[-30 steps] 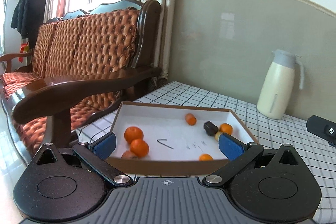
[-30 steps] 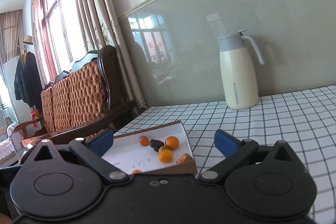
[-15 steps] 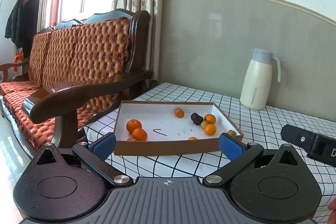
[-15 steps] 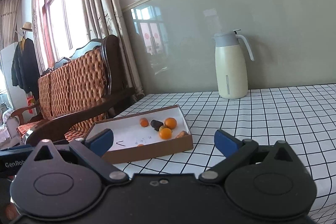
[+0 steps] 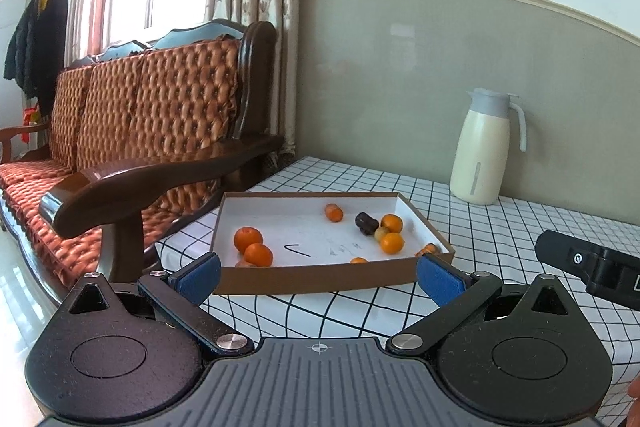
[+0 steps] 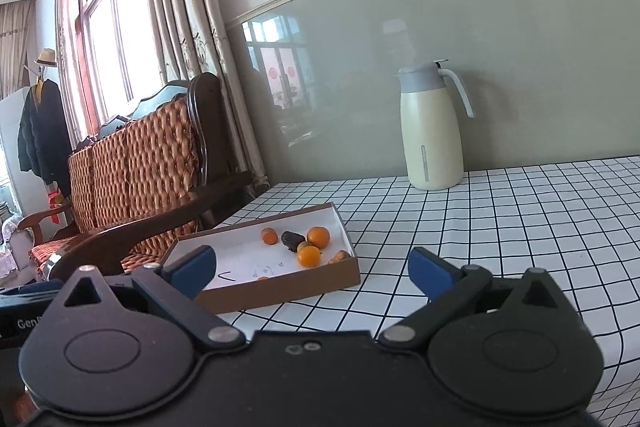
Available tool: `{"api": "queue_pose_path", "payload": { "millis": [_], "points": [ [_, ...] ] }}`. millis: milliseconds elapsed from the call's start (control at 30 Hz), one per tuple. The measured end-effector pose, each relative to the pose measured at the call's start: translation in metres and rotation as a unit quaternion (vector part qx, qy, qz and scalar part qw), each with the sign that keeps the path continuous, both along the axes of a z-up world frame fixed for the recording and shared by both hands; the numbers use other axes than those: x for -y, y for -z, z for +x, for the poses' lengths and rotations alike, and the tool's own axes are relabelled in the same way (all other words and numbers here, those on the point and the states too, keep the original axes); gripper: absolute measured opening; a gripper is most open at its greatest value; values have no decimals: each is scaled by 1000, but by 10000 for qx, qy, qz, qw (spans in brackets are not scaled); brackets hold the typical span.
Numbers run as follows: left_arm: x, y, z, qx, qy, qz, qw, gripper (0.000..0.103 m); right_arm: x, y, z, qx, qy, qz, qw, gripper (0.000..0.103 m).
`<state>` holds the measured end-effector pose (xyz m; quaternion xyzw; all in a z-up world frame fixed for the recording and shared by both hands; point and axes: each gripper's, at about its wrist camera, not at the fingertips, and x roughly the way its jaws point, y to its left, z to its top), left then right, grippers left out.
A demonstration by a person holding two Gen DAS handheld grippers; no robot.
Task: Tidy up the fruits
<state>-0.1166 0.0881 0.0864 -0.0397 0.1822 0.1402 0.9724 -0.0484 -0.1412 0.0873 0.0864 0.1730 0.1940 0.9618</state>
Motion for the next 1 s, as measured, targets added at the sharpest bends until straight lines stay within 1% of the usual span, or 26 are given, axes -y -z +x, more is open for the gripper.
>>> {"api": "queue_pose_path", "payload": {
  "millis": [567,1000],
  "points": [
    [0,2,-1,-16,7,-129,9999,103,-3,1,-3,0,-38,-41,10000,97],
    [-1,3,0,-49,13,-145,9999,103,-3,0,-2,-6,-37,-60,10000,97]
  ]
}}
